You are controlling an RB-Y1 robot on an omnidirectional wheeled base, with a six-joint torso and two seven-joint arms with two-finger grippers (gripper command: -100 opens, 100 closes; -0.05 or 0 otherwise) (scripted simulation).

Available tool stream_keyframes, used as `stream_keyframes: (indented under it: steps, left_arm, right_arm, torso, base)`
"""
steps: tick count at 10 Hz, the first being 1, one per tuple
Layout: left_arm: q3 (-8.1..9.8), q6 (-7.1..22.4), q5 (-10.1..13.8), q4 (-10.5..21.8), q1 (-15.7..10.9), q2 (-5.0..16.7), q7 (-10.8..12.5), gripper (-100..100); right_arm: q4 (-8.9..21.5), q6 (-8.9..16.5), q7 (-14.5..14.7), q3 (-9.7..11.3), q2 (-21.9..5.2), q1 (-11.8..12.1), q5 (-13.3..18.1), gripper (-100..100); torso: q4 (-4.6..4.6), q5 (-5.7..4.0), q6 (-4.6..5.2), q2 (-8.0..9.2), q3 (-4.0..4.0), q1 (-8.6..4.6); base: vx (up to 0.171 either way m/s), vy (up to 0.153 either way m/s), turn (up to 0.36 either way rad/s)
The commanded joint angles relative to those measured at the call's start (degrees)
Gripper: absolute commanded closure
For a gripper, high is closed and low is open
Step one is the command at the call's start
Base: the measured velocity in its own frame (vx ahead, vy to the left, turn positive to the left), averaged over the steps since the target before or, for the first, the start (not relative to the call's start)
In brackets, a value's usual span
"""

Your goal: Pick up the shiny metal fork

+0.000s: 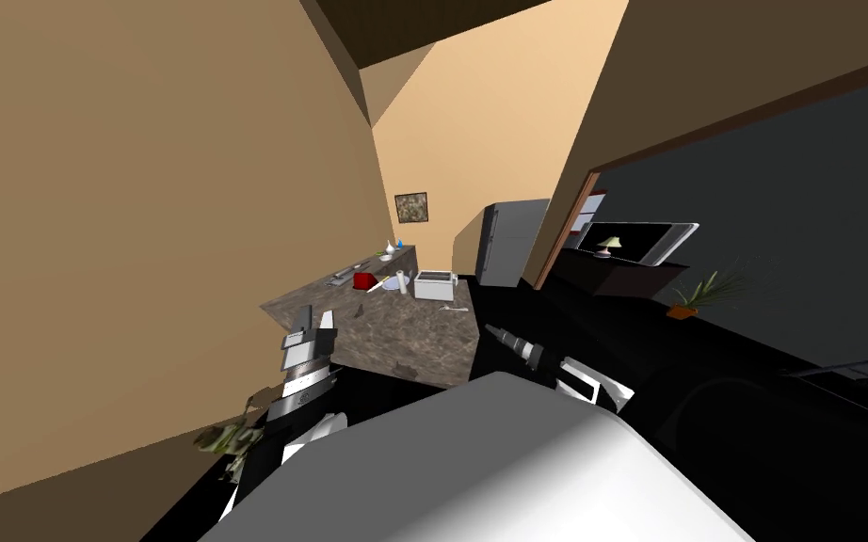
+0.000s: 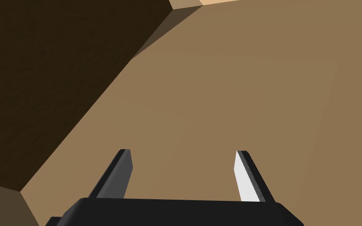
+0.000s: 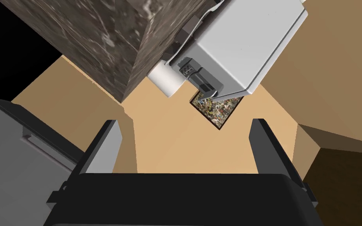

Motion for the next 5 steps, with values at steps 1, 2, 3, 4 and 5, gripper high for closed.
stream_keyframes:
  steps: [1, 2, 3, 4, 5]
  left_arm:
    - [0.0, 0.0, 0.0, 0.0, 0.0, 0.0, 0.0, 0]
    - [0.0, 0.0, 0.0, 0.0, 0.01, 0.0, 0.0, 0]
    - [0.0, 0.0, 0.0, 0.0, 0.0, 0.0, 0.0, 0]
    - [0.0, 0.0, 0.0, 0.0, 0.01, 0.0, 0.0, 0]
    - [0.0, 0.0, 0.0, 0.0, 0.0, 0.0, 0.0, 0]
  right_arm:
    - [1.77, -0.67, 0.6, 0.48, -2.06, -0.22, 1.03, -100]
    - [3.67, -1.42, 1.43, 1.23, -4.29, -0.07, 3.08, -100]
    - [4.22, -1.42, 1.43, 1.23, -5.54, -0.07, 3.08, -100]
    - [6.26, -2.18, 2.29, 1.98, -7.6, 0.08, 5.16, -100]
    - [6.65, -2.18, 2.29, 1.98, -9.03, 0.08, 5.16, -100]
  torso:
    - [0.0, 0.0, 0.0, 0.0, 0.0, 0.0]
    - [0.0, 0.0, 0.04, 0.0, 0.0, 0.0]
    - [-0.01, 0.0, 0.01, -0.02, -0.01, 0.04]
    - [-0.01, 0.01, 0.05, -0.02, -0.02, 0.04]
    - [-0.01, 0.01, 0.0, -0.07, -0.04, 0.09]
  base:
    - [0.011, 0.014, 0.135]
    - [0.018, 0.028, 0.195]
    - [0.019, 0.025, 0.105]
    - [0.029, 0.041, 0.211]
    - [0.023, 0.031, 0.119]
